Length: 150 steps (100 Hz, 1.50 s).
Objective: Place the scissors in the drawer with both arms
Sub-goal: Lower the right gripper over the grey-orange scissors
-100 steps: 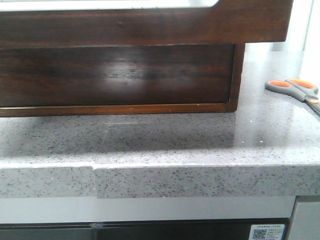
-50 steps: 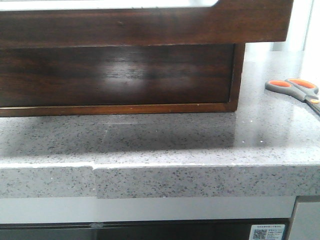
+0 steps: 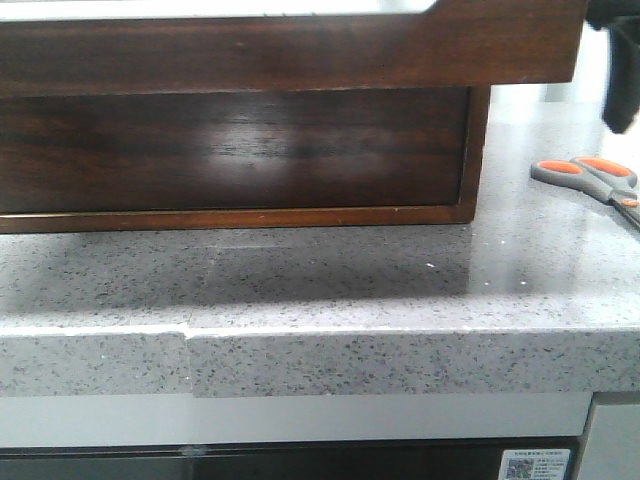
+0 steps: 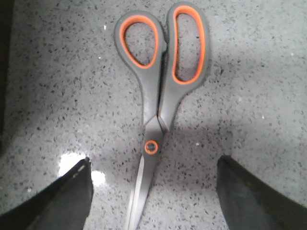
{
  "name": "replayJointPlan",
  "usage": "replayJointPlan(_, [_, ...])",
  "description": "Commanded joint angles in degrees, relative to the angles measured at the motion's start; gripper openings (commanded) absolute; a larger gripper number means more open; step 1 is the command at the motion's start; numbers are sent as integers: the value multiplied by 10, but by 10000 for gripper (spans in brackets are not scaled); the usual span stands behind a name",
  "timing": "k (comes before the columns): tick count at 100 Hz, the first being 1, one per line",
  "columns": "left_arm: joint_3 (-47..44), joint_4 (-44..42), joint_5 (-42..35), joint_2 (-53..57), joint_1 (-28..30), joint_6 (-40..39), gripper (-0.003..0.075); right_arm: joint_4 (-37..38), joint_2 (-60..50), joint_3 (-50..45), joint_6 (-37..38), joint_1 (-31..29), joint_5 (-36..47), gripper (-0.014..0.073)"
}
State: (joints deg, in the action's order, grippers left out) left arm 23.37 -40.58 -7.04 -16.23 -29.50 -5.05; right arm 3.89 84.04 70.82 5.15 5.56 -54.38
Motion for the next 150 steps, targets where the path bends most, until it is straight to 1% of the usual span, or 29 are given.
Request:
replayJointPlan(1, [20, 13, -26, -4, -4, -8, 239, 1, 12, 50, 7, -1, -22, 483])
replayJointPlan(16, [20, 13, -26, -4, -4, -8, 239, -7, 61, 103, 9, -1, -82, 483])
replayJointPlan(33, [20, 13, -26, -4, -4, -8, 239, -12, 99, 129, 9, -1, -107, 483])
replayJointPlan(75, [20, 13, -26, -4, -4, -8, 239, -13, 150, 130, 9, -1, -101, 483])
replayJointPlan(114, [20, 13, -26, -4, -4, -8, 239, -13, 153, 131, 9, -2, -88, 483])
replayJointPlan(150, [20, 13, -27, -4, -4, -8, 239, -28, 155, 131, 9, -25, -95, 482])
